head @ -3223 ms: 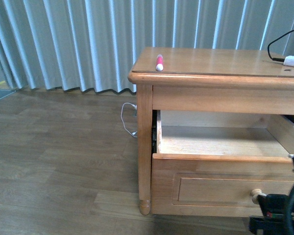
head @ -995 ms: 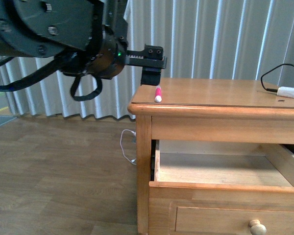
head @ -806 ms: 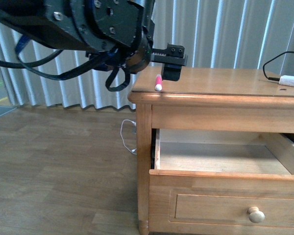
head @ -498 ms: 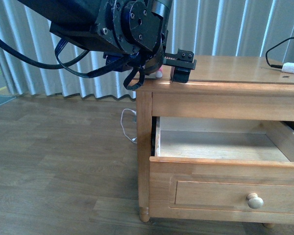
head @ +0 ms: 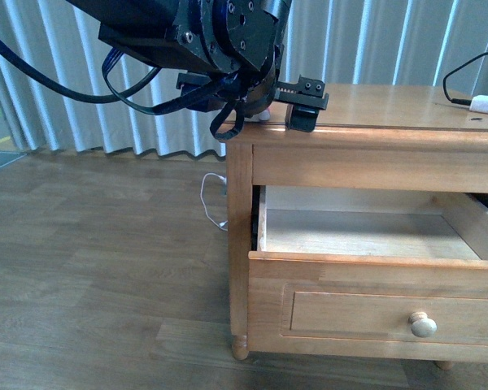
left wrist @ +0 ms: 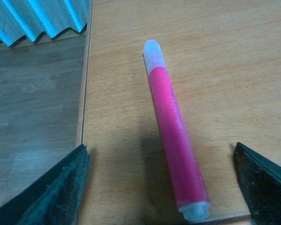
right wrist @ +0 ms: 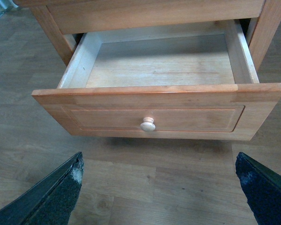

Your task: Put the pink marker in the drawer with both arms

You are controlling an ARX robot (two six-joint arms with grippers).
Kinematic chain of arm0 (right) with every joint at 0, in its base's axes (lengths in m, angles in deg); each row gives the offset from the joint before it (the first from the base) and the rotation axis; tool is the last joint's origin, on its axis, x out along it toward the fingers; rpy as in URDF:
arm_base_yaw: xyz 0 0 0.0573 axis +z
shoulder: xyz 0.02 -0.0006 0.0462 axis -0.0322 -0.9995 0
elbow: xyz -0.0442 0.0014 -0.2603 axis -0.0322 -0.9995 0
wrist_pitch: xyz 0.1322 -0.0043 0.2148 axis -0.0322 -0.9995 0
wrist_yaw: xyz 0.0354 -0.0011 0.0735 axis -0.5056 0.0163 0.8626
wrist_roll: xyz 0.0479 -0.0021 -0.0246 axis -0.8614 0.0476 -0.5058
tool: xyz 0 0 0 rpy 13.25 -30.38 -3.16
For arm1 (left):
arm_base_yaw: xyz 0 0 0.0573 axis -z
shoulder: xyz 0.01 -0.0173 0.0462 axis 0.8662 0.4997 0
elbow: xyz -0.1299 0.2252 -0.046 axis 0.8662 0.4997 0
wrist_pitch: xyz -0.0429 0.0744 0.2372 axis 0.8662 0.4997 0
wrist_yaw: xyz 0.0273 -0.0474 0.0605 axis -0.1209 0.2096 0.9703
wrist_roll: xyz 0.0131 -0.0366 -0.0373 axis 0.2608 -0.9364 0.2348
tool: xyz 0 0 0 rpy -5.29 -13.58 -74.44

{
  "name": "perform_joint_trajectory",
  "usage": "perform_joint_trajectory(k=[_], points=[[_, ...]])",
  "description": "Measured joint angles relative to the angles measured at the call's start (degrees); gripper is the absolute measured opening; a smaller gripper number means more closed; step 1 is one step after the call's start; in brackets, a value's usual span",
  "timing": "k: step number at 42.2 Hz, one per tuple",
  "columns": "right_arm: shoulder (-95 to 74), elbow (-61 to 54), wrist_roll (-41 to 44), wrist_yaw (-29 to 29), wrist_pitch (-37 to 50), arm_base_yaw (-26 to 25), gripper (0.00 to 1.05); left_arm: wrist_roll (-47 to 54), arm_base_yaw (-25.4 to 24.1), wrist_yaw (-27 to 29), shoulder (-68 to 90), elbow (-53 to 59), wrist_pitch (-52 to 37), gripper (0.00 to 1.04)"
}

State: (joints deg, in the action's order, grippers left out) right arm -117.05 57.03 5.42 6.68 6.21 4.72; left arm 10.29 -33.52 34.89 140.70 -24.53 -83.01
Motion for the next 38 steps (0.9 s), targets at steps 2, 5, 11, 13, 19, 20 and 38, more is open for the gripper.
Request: perform_joint_trajectory(k=[2, 5, 11, 13, 19, 20, 38], points=[[0.0, 0.0, 0.02, 0.0, 0.0, 0.0, 0.96, 0.17, 0.09, 0.07, 0.0, -0.33, 1.22, 0.83], [0.0, 0.0, 0.0, 0.0, 0.0, 0.0, 0.96, 0.26, 0.22, 0.15, 0.0, -0.68, 2.34, 0.69], [0.0, 0.0, 0.0, 0.0, 0.0, 0.0, 0.96, 1.29, 0.39, 0.44, 0.0, -0.68, 2.45, 0.44], [0.0, 0.0, 0.0, 0.0, 0.0, 0.0, 0.96, 1.4, 0.39, 0.44, 0.0, -0.61, 2.47, 0.35], [0.0, 0.0, 0.0, 0.0, 0.0, 0.0, 0.96, 1.66, 0.26, -0.04, -0.96, 1.42, 0.96, 0.15], [0.0, 0.0, 0.0, 0.0, 0.0, 0.0, 0.96, 1.68, 0.22, -0.52, -1.53, 2.36, 0.26, 0.15], [0.0, 0.0, 0.0, 0.0, 0.0, 0.0, 0.96, 7.8, 1.11, -16.06, -16.06, 22.49, -9.77, 0.15]])
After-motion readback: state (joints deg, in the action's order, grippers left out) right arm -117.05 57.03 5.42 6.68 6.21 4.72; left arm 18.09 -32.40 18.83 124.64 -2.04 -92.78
